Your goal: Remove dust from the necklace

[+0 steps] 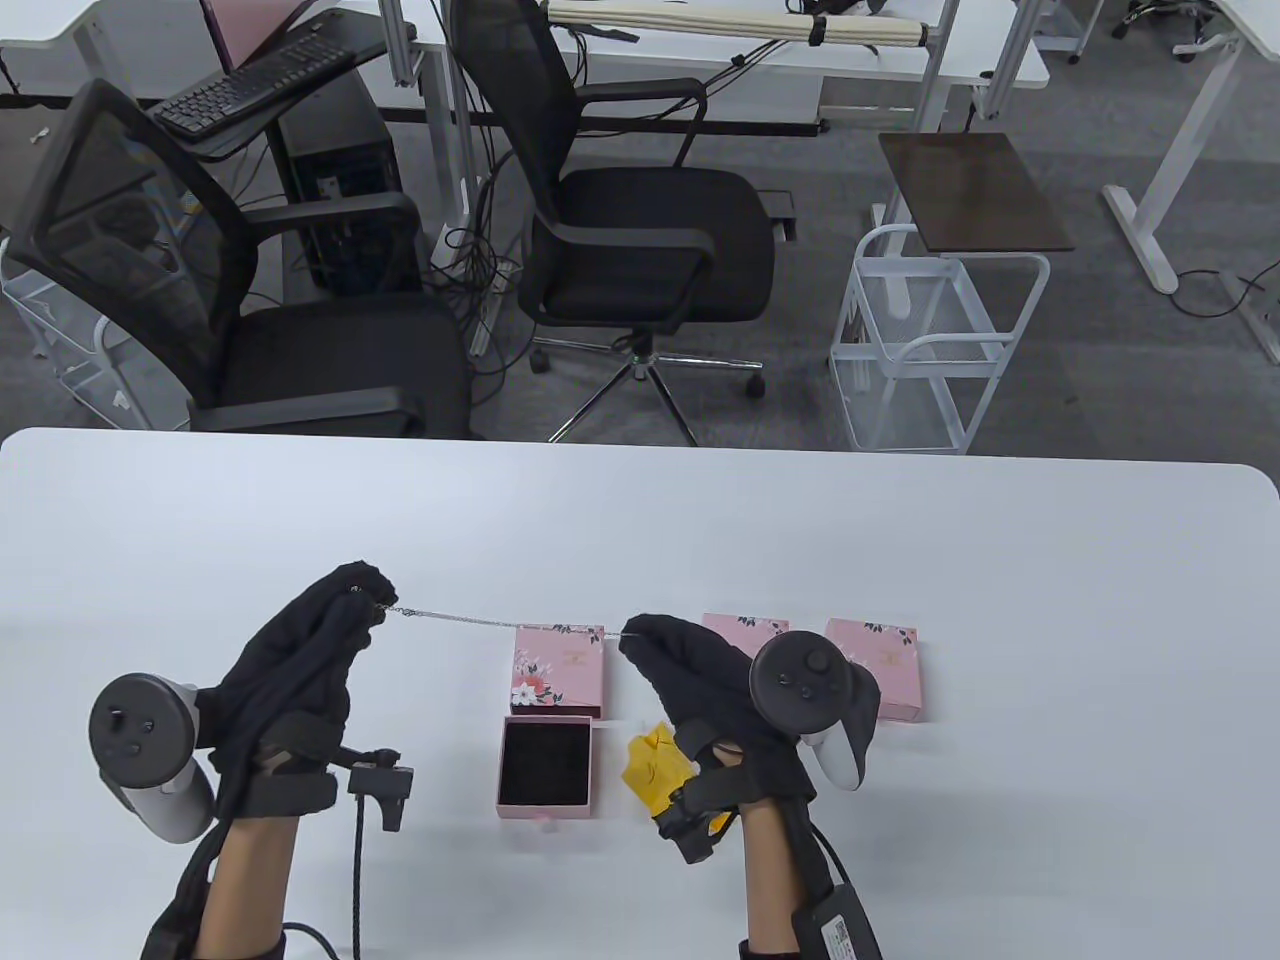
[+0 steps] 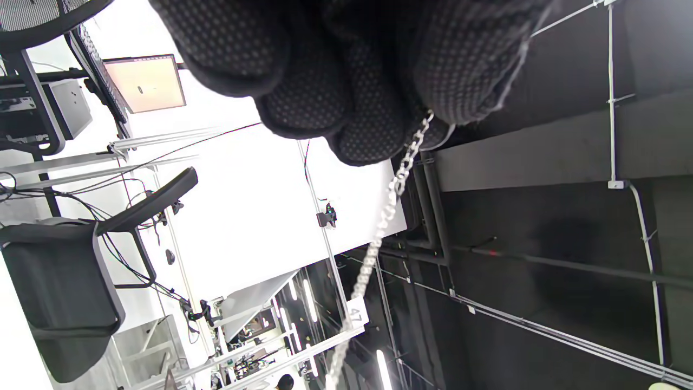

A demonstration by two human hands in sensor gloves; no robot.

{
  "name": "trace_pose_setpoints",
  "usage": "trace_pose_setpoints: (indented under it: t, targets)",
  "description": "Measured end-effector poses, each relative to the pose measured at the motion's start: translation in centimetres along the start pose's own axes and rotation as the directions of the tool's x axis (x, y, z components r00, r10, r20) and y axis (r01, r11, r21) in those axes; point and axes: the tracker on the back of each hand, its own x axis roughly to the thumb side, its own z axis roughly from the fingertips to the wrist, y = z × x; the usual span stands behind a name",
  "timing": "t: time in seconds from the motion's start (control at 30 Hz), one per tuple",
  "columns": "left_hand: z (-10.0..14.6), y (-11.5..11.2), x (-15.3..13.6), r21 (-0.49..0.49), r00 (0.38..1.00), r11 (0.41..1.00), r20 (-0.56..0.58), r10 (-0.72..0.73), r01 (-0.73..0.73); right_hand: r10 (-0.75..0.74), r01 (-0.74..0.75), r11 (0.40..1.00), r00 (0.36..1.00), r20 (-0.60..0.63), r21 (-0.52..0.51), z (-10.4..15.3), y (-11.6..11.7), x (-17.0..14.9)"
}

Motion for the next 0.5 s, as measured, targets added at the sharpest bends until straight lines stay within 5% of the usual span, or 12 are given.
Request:
trace_pose_setpoints:
  t: [0.5]
  targets:
    - [0.0, -5.3, -1.6, -0.288, 0.975, 0.935, -0.008, -0.220, 0.209, 0.076, -0.057, 0.983, 0.992, 0.101, -0.174, 1.5, -1.9, 3.6]
